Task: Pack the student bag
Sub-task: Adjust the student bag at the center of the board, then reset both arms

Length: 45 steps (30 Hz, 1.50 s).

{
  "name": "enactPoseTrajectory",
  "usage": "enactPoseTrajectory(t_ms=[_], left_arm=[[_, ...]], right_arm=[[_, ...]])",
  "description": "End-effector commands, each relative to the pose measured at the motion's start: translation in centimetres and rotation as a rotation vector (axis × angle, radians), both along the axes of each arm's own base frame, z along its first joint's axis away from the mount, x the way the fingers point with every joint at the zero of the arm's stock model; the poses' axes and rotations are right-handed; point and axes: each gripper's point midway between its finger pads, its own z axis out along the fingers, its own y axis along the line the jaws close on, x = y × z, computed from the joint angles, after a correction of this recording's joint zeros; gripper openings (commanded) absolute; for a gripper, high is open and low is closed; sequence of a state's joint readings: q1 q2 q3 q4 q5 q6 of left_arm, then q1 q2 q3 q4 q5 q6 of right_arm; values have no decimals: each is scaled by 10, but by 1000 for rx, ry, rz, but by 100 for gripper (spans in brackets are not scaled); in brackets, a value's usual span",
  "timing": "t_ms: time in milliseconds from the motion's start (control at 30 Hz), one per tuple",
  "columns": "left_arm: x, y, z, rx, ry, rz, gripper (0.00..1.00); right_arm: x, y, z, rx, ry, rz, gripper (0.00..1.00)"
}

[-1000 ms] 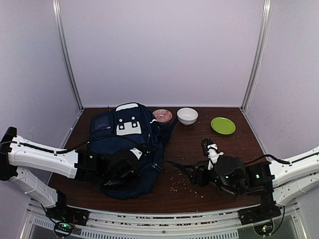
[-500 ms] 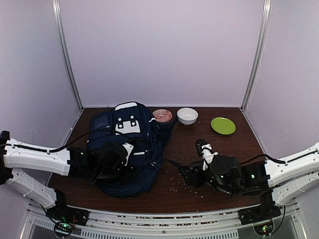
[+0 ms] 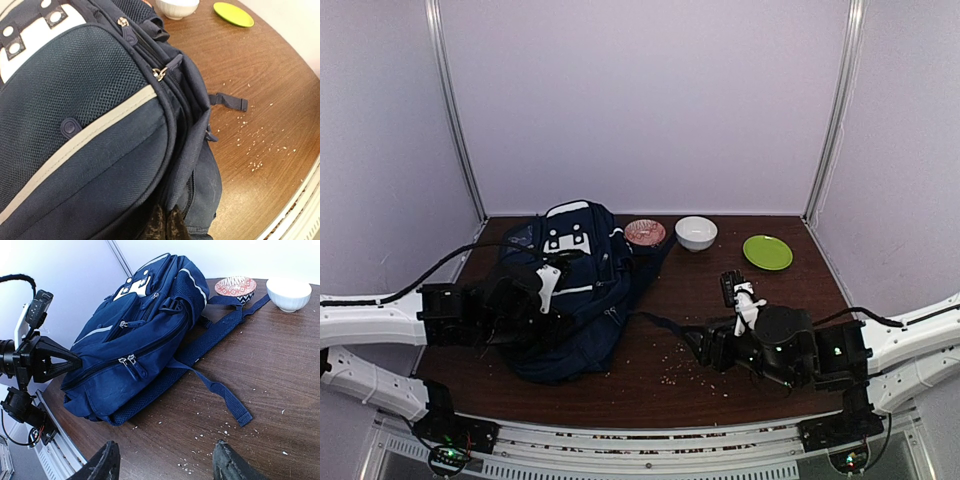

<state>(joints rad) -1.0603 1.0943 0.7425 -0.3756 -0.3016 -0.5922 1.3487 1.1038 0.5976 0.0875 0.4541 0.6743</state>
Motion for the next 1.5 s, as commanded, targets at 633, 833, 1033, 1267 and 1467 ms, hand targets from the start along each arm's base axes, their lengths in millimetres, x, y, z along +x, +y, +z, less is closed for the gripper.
enactPoseTrajectory(t_ms=[633,833,1033,1267,1467], left_arm=[[1,14,17,40,-21,-3,79],[-10,57,86,-36,-166,29,98],[14,119,167,-120,-428,226,98],[70,166,159,-215,-352,431,98],[77,185,141,-316,-360,527,98]], right_arm=[[2,-15,30,-22,-69,-5,66],[10,-28,71,-11,-124,-50,86],[49,-61,122,-1,-166,-209,95],[90,-176,144,-36,-221,-597,97],[82,-243,113,-102,-204,-739,98]])
